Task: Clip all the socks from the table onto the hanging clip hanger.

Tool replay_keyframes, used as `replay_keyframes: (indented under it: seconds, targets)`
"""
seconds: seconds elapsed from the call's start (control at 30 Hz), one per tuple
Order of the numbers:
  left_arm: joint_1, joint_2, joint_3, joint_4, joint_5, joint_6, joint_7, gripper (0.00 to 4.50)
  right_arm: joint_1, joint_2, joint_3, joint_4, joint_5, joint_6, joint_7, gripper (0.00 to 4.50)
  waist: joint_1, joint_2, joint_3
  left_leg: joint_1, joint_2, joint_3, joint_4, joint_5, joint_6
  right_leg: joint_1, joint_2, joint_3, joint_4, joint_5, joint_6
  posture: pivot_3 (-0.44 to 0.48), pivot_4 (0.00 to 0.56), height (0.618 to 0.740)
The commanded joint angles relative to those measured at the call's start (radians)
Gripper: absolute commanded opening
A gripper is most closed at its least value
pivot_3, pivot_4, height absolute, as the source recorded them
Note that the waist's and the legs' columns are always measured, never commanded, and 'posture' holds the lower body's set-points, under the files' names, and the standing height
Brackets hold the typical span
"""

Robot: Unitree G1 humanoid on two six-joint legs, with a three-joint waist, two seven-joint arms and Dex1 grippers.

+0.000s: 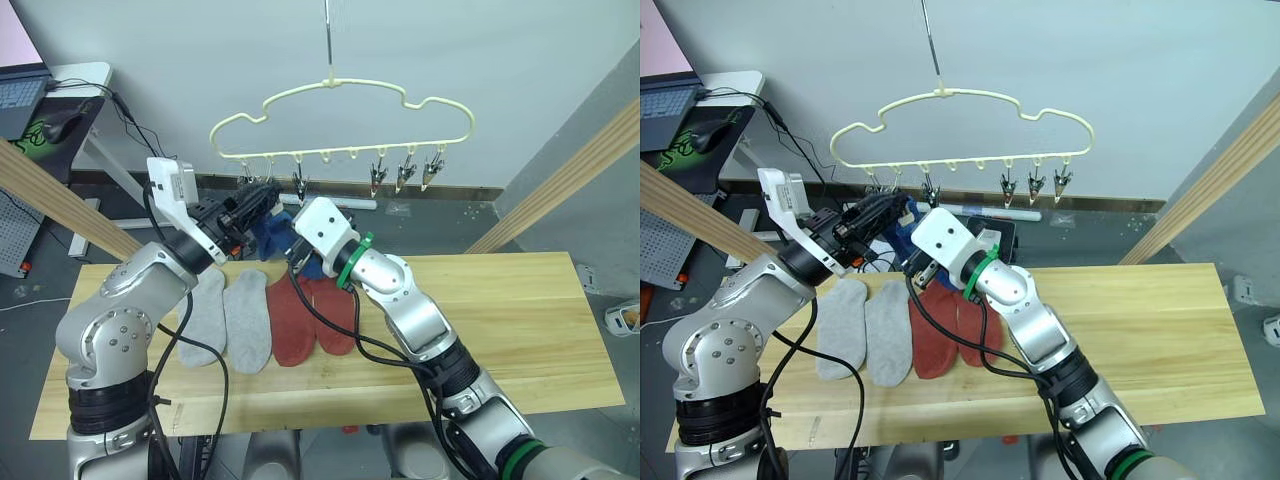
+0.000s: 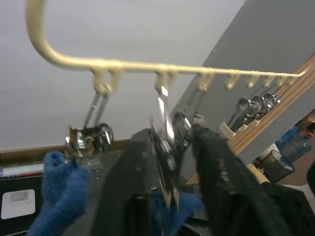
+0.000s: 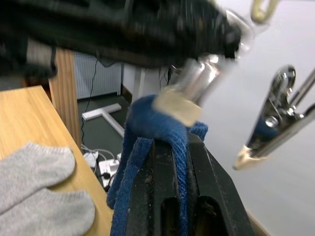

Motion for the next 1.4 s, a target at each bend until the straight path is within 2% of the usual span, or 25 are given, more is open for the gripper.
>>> replay_keyframes:
  seconds: [0.03, 0.17, 0.27, 0.37, 0.53, 0.8, 1.0, 1.23, 1.4]
  targets:
    - [0.014, 0.018, 0.003, -0.051, -0.025, 0.001, -0.017, 2.78, -0.011, 0.018, 0.004, -0.014, 0.004, -0.030, 0.005, 0.00, 0.000, 0.000, 0.000, 0.000, 0.000, 0.000, 0.000, 0.000, 0.000, 0.000, 0.000, 0.000, 0.000, 0.000, 0.000, -0.111, 0.316, 0.736]
    - [0.034, 0.037, -0.006, -0.073, -0.039, 0.012, -0.043, 3.89, -0.019, 0.023, 0.007, 0.001, 0.005, -0.029, 0.009, 0.00, 0.000, -0.001, -0.001, 0.000, 0.000, 0.000, 0.000, 0.000, 0.000, 0.000, 0.000, 0.000, 0.000, 0.000, 0.000, -0.110, 0.316, 0.736]
    - [0.045, 0.044, -0.010, -0.079, -0.025, 0.005, -0.044, 3.89, -0.020, 0.032, -0.002, 0.007, 0.023, -0.020, 0.016, 0.00, 0.000, -0.002, -0.001, 0.000, 0.000, 0.000, 0.000, 0.000, 0.000, 0.000, -0.001, 0.000, 0.000, 0.000, 0.000, -0.106, 0.314, 0.736]
    - [0.053, 0.049, -0.013, -0.079, -0.012, -0.003, -0.046, 3.93, -0.016, 0.036, -0.006, 0.005, 0.029, -0.008, 0.023, 0.70, 0.000, -0.002, -0.001, 0.000, 0.000, 0.000, 0.000, 0.000, 0.000, 0.000, -0.001, 0.000, 0.001, 0.000, 0.000, -0.105, 0.313, 0.736]
    - [0.064, 0.059, -0.015, -0.078, 0.017, -0.018, -0.057, 3.93, -0.007, 0.020, 0.008, -0.004, 0.006, 0.007, 0.034, 2.37, 0.001, -0.002, -0.001, 0.000, 0.000, 0.000, 0.000, 0.000, 0.001, 0.000, -0.001, 0.000, 0.001, 0.000, 0.000, -0.110, 0.313, 0.736]
    - [0.090, 0.072, -0.031, -0.095, 0.099, -0.080, -0.066, 3.93, 0.086, -0.070, 0.019, -0.111, -0.010, 0.070, 0.070, 2.37, 0.001, -0.002, -0.001, 0.000, 0.000, 0.000, 0.000, 0.000, 0.000, 0.000, -0.001, -0.001, 0.000, 0.000, 0.000, -0.112, 0.305, 0.736]
    - [0.117, 0.070, -0.059, -0.116, 0.199, -0.159, -0.079, 3.93, 0.179, -0.181, -0.011, -0.259, 0.015, 0.128, 0.122, 2.37, 0.002, -0.003, -0.002, 0.000, -0.001, 0.000, 0.001, 0.000, 0.001, 0.000, -0.001, -0.001, 0.002, 0.000, 0.000, -0.110, 0.297, 0.736]
    - [0.148, 0.026, -0.080, -0.145, 0.265, -0.231, -0.051, 3.93, 0.332, -0.361, -0.185, -0.556, 0.228, 0.164, 0.278, 2.37, 0.004, -0.003, -0.003, -0.001, -0.001, 0.000, 0.002, -0.001, 0.002, 0.001, -0.001, -0.001, 0.002, 0.000, 0.000, -0.125, 0.290, 0.736]
    - [0.148, -0.028, -0.125, -0.165, 0.323, -0.285, -0.028, 3.93, 0.378, -0.459, -0.312, -0.665, 0.363, 0.229, 0.327, 2.37, 0.002, -0.005, -0.004, 0.000, -0.001, -0.001, 0.003, -0.001, 0.003, 0.002, -0.001, -0.001, 0.003, 0.000, 0.000, -0.145, 0.283, 0.736]
